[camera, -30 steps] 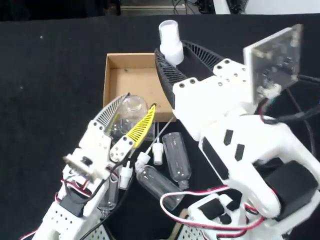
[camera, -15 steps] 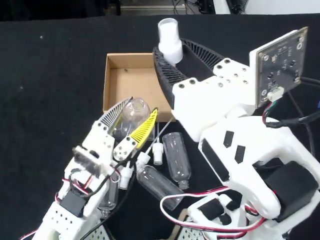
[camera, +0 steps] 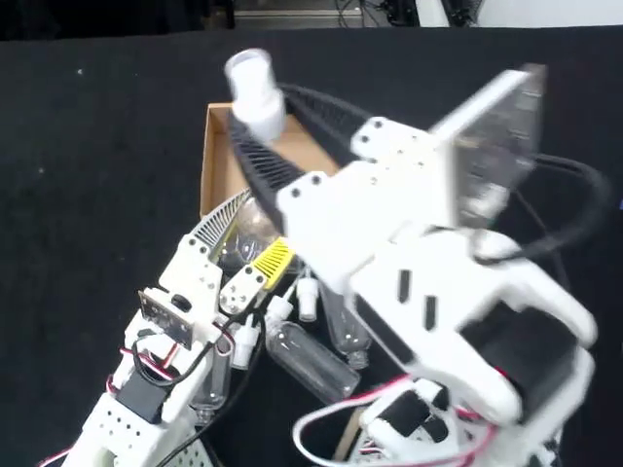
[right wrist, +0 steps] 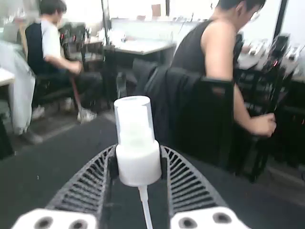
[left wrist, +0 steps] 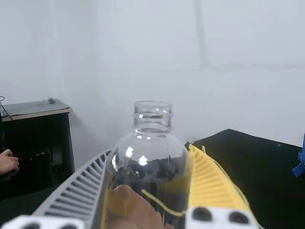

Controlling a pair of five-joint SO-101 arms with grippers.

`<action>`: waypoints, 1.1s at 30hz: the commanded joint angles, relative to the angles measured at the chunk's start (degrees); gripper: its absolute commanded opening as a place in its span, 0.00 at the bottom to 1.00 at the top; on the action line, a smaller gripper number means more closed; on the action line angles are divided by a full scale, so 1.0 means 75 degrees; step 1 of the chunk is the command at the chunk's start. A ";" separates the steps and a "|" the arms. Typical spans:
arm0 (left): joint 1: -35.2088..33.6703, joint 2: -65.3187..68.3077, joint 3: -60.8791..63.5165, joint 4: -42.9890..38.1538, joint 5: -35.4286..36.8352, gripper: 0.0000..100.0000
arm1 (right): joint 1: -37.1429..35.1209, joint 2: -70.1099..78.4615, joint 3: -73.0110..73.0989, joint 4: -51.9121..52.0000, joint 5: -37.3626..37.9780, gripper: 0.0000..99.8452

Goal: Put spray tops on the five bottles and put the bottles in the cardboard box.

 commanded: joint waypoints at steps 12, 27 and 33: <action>0.0064 -0.0035 0.0158 0.0035 0.0023 0.03 | -0.0152 -0.2409 0.3616 -0.3095 -0.0047 0.01; 0.0018 -0.0035 0.0158 0.0059 -0.0012 0.03 | -0.0152 -0.3264 0.6394 -0.5310 -0.0047 0.01; 0.0006 -0.0035 0.0158 0.0059 -0.0012 0.03 | -0.0176 -0.3663 0.6136 -0.3669 -0.0047 0.01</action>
